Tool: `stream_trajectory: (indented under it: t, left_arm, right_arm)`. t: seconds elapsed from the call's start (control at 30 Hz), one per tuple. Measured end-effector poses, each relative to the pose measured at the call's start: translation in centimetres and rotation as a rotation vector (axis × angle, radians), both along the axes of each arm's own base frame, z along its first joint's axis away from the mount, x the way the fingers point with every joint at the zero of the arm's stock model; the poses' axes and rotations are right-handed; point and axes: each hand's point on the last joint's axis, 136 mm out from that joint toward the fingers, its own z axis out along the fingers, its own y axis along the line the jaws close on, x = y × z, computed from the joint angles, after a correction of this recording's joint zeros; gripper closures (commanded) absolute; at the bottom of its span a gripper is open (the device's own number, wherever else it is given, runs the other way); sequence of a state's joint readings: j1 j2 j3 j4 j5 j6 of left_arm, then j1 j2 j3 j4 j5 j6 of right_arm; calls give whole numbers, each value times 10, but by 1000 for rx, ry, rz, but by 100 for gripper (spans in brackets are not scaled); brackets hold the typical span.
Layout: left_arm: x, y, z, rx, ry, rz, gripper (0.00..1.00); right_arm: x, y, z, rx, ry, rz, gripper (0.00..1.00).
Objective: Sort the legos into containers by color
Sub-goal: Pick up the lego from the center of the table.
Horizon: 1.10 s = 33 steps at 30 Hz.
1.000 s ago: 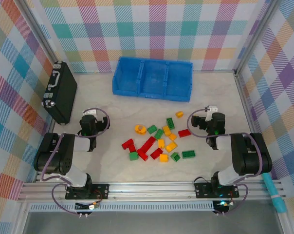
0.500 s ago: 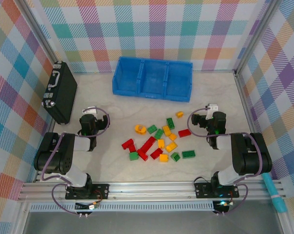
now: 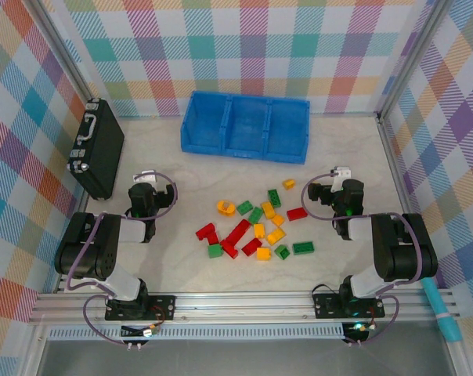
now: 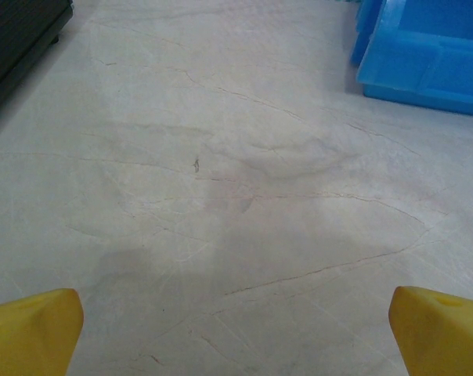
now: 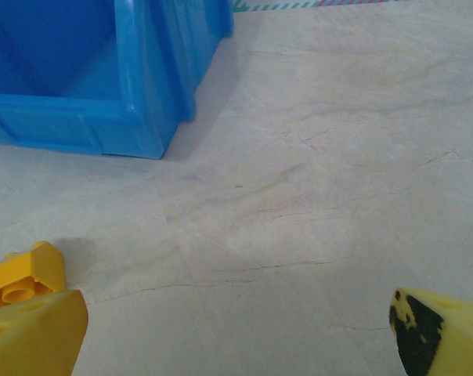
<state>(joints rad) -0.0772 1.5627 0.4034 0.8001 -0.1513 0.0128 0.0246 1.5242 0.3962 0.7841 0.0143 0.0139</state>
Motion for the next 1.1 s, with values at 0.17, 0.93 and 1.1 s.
stream_trajectory:
  t: [0.17, 0.93, 1.1]
  left_arm:
    - [1, 0, 0, -1, 5, -1, 0]
    - [-38, -71, 262, -261, 31, -270, 0]
    - [-63, -75, 248, -272, 127, -298, 0]
  right_arm:
    - [3, -1, 24, 5, 56, -7, 1]
    - [-19, 66, 67, 446, 488, 72, 4]
    - [-9, 92, 43, 419, 587, 86, 6]
